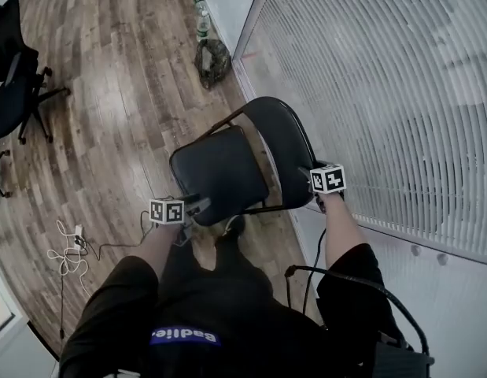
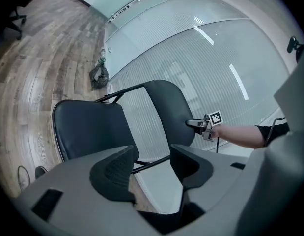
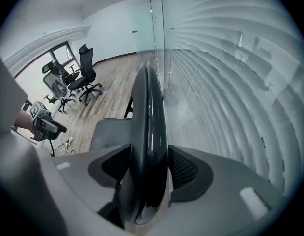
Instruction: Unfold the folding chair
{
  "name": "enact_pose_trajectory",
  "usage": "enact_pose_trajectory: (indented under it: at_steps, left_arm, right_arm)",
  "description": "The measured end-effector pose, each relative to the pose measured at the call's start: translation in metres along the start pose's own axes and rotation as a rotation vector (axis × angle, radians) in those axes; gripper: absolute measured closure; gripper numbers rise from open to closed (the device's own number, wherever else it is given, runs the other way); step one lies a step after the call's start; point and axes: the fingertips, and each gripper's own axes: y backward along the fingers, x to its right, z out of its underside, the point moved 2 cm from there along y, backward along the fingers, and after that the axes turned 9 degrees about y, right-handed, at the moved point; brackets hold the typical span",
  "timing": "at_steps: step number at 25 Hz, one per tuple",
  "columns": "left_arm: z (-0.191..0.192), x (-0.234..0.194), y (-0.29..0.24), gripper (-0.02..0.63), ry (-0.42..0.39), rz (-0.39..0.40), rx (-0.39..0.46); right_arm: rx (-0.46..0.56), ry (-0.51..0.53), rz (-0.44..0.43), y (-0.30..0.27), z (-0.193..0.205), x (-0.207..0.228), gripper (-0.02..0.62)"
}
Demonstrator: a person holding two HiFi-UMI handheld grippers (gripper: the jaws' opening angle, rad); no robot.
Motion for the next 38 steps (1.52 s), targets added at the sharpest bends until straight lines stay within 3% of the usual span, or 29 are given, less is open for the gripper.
enact_pose_trajectory:
  at_steps: [6, 13, 18, 24, 30, 34, 38]
  left_arm:
    - [0.025, 0.019, 0.028, 0.376, 0.005, -0.02, -0.024]
    - [0.026, 0.059, 0.051, 0.376, -0.109, 0.0, -0.086]
    - [0.013, 0.098, 0.061, 0.377, -0.178, 0.037, -0.07]
    - [-0.008, 0.136, 0.082, 0.377, -0.179, 0.044, -0.015]
    - [-0.025, 0.19, 0.098, 0.38, -0.407, 0.064, 0.042]
    - [-0.036, 0.247, 0.109, 0.464, -0.552, 0.133, 0.097]
    - [-0.041, 0.294, 0.119, 0.492, -0.686, 0.181, 0.118]
  right_arm:
    - [0.103, -0.019, 0.055, 0.043, 0.018, -0.006, 0.367]
    - [0.222, -0.027, 0.118, 0.107, 0.03, -0.032, 0.367]
    - [0.312, -0.044, 0.089, 0.129, 0.027, -0.072, 0.368]
    - [0.445, -0.06, 0.008, 0.143, -0.003, -0.134, 0.371]
    - [0.539, 0.03, -0.113, 0.157, -0.02, -0.203, 0.411]
    - [0.58, 0.084, -0.189, 0.173, -0.037, -0.242, 0.437]
    - [0.647, 0.093, -0.238, 0.196, -0.062, -0.262, 0.463]
